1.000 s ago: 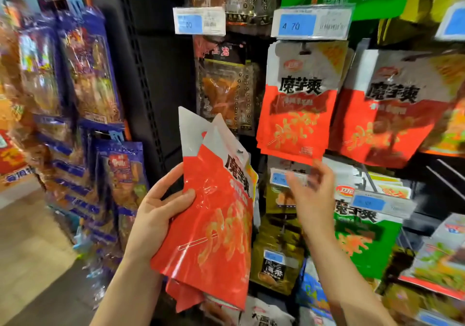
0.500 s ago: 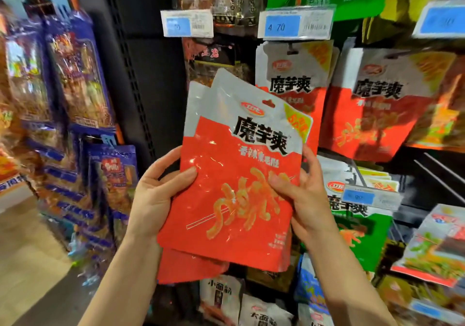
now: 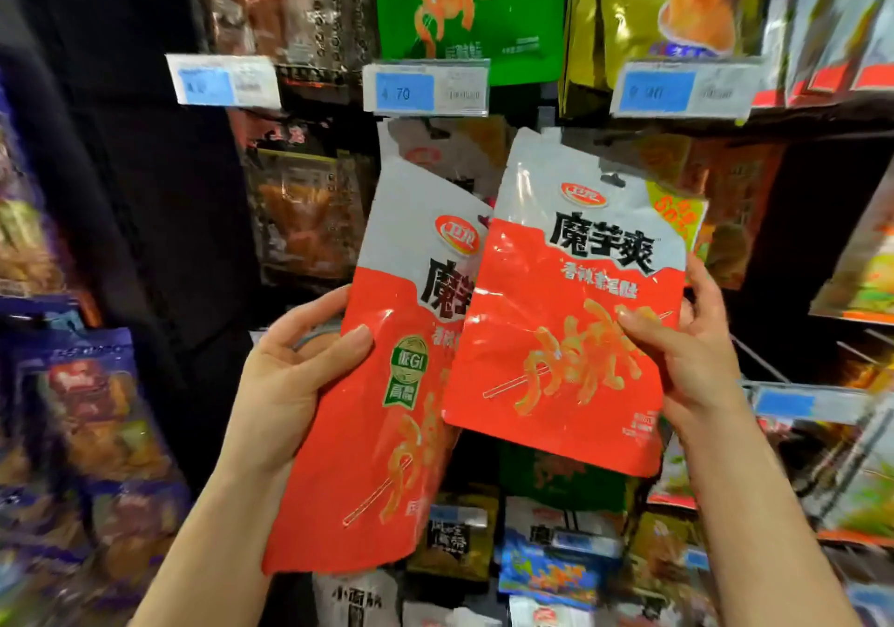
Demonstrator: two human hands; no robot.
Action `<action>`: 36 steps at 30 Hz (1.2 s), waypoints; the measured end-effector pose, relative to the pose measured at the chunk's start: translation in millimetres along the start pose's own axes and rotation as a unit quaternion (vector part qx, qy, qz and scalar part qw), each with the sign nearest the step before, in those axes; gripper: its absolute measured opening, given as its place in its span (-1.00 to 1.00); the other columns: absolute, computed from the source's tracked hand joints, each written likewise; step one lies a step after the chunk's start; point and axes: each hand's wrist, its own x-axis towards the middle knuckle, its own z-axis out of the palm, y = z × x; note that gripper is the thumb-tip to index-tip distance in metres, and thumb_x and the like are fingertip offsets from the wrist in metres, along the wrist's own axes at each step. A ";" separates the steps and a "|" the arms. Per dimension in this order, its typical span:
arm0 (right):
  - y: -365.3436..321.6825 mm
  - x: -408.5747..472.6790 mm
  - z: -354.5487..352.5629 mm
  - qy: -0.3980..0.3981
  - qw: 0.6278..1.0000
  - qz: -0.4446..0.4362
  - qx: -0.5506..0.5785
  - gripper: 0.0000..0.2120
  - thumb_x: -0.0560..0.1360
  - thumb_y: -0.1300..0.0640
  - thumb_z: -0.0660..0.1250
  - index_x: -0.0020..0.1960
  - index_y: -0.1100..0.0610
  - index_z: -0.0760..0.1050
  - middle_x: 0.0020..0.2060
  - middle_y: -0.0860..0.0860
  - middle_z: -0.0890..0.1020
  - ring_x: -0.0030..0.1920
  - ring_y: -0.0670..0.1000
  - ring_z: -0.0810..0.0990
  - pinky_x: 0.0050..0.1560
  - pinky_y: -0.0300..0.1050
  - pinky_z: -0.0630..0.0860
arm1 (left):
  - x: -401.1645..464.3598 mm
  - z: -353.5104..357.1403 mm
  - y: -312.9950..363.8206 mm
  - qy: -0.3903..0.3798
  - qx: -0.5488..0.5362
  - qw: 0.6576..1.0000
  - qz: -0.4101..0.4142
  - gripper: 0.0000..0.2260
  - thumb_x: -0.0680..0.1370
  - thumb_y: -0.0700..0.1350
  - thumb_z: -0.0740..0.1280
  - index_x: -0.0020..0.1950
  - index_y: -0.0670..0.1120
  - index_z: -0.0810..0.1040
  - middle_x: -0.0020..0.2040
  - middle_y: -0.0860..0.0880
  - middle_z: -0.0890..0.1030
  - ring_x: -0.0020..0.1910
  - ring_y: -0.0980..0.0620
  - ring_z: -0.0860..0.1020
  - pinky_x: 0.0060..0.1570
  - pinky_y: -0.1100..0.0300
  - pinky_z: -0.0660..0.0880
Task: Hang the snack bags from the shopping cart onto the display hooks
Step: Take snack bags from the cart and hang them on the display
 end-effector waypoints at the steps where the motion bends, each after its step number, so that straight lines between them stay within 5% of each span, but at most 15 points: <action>1: -4.3 4.6 -7.9 0.010 1.000 -0.010 -0.010 -0.18 0.29 0.46 0.40 0.45 0.01 0.25 0.02 -0.03 0.64 -0.05 -0.06 0.68 -0.19 -0.12 0.62 | 1.4 5.9 -2.8 -0.010 -0.003 1.000 -0.003 -0.64 0.26 -0.13 0.46 0.05 0.00 0.63 -0.21 -0.13 0.70 -0.35 -0.04 0.67 -0.40 0.14 0.60; 5: -25.0 24.9 -30.9 0.005 0.997 -0.041 -0.061 -0.17 0.32 0.53 0.36 0.48 0.05 0.23 0.10 0.05 0.62 -0.05 -0.04 0.67 -0.15 -0.11 0.62 | 7.1 21.3 -14.3 -0.009 -0.013 1.000 -0.021 -0.58 0.21 -0.12 0.49 0.07 -0.02 0.64 -0.17 -0.18 0.69 -0.31 -0.08 0.67 -0.37 0.11 0.61; 18: -45.8 29.2 -52.2 -0.070 0.991 -0.052 -0.102 0.02 0.08 0.17 0.63 0.46 -0.03 0.28 0.31 0.17 0.51 0.19 0.09 0.59 -0.07 -0.05 0.62 | 8.3 29.9 -29.5 0.017 -0.036 0.998 -0.048 -0.41 0.00 -0.02 0.65 0.03 0.03 0.69 -0.10 -0.25 0.68 -0.29 -0.13 0.68 -0.35 0.04 0.62; 25: -53.0 60.0 -38.1 -0.050 0.996 0.000 -0.072 0.02 0.07 0.35 0.52 0.47 0.06 0.27 0.22 0.21 0.57 -0.05 0.03 0.67 -0.21 -0.07 0.62 | 7.8 40.9 -30.6 0.029 -0.044 0.998 -0.042 -0.44 0.06 -0.06 0.58 0.06 0.02 0.66 -0.14 -0.22 0.69 -0.32 -0.10 0.68 -0.40 0.08 0.60; 30: -49.6 81.2 -37.1 -0.005 0.995 0.019 -0.098 -0.15 0.27 0.55 0.40 0.46 0.07 0.29 0.10 0.13 0.62 -0.17 -0.04 0.68 -0.25 -0.09 0.64 | 9.1 41.1 -34.5 0.026 -0.035 0.998 -0.036 -0.23 -0.09 0.09 0.68 0.11 0.01 0.65 -0.16 -0.21 0.68 -0.29 -0.13 0.68 -0.36 0.04 0.61; 36: -22.5 129.5 -28.8 0.040 0.978 -0.004 -0.207 -0.06 0.21 0.43 0.52 0.46 -0.06 0.27 0.29 0.04 0.52 0.18 0.06 0.57 0.11 0.04 0.58 | 7.6 40.6 -32.9 0.017 -0.020 0.999 -0.043 -0.66 0.32 -0.17 0.41 0.08 0.03 0.63 -0.20 -0.14 0.70 -0.36 -0.07 0.67 -0.42 0.09 0.61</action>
